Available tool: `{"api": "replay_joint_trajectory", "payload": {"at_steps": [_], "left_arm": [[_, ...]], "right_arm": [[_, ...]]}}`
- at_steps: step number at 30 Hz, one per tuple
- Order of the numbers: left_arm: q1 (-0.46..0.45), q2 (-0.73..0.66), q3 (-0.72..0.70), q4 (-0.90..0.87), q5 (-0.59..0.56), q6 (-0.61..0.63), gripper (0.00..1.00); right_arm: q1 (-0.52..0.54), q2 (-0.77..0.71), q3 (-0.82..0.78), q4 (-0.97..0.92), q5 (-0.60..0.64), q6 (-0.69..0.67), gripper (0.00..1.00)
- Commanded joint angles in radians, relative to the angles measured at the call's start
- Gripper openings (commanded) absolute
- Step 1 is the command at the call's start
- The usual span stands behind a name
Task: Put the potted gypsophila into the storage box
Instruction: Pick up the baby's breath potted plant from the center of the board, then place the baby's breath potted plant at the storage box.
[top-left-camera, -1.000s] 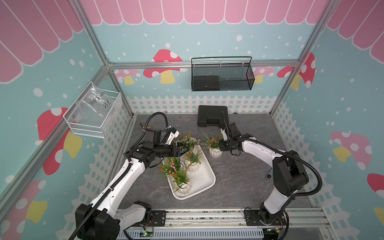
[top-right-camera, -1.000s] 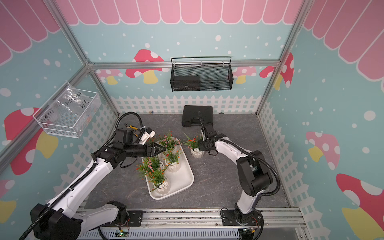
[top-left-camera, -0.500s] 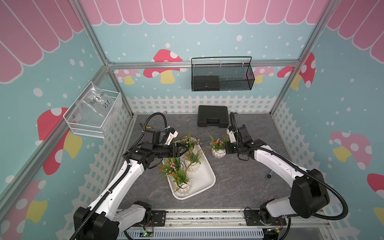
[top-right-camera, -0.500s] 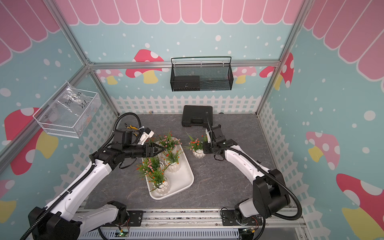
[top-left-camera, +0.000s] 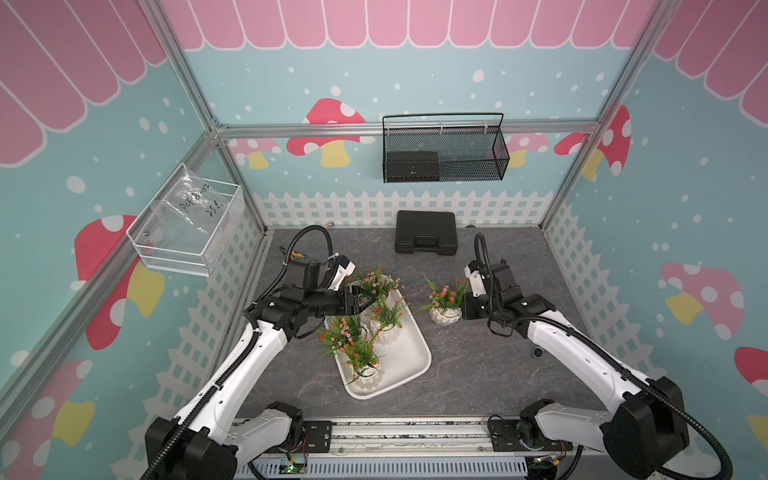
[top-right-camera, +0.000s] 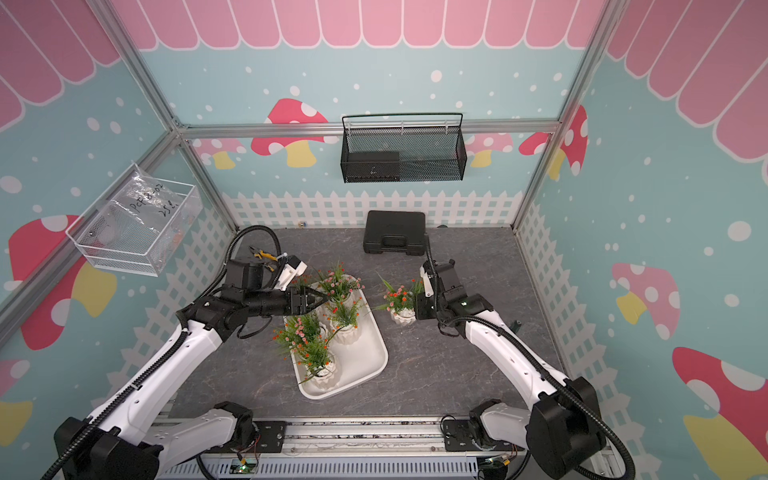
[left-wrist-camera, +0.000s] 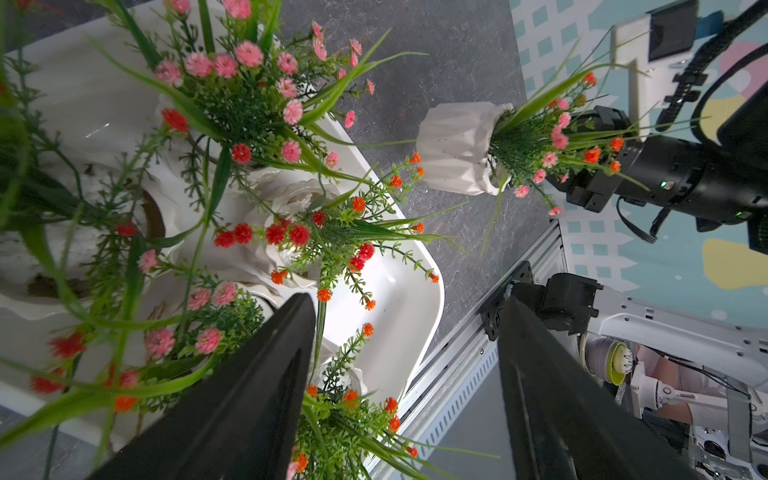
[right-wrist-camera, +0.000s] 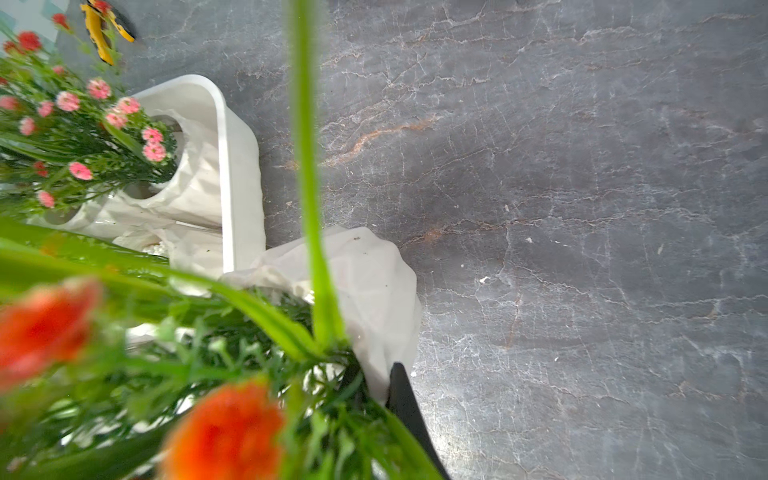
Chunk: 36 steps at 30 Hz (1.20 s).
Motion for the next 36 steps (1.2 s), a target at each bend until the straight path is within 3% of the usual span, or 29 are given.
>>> {"api": "replay_joint_trajectory", "payload": {"at_steps": [1,7,12,17,23,26,30,36], "left_arm": [[-0.020,-0.024,-0.013,-0.012,-0.008,0.024,0.70],[-0.087,-0.051,-0.001,-0.030,-0.040,0.049,0.70],[-0.160,-0.100,-0.003,-0.065,-0.149,0.055,0.70],[-0.163,-0.151,-0.041,-0.050,-0.182,0.012,0.70],[-0.163,-0.197,-0.079,-0.052,-0.215,-0.013,0.70],[-0.163,-0.207,-0.069,-0.122,-0.289,-0.019,0.70],[-0.161,-0.207,-0.042,-0.226,-0.350,0.005,0.69],[-0.145,-0.212,-0.013,-0.294,-0.354,0.044,0.67]], "right_arm": [[-0.006,-0.064,-0.002,0.012,-0.030,0.001,0.00],[-0.002,-0.098,0.006,-0.031,-0.102,-0.044,0.00],[0.009,-0.144,-0.006,-0.044,-0.175,-0.072,0.00],[0.046,-0.168,-0.007,-0.041,-0.240,-0.090,0.00],[0.213,-0.085,0.046,-0.044,-0.198,-0.102,0.00],[0.272,-0.033,0.066,-0.041,-0.176,-0.100,0.00],[0.315,0.009,0.073,-0.015,-0.170,-0.089,0.00],[0.367,0.068,0.076,0.020,-0.156,-0.068,0.00]]}}
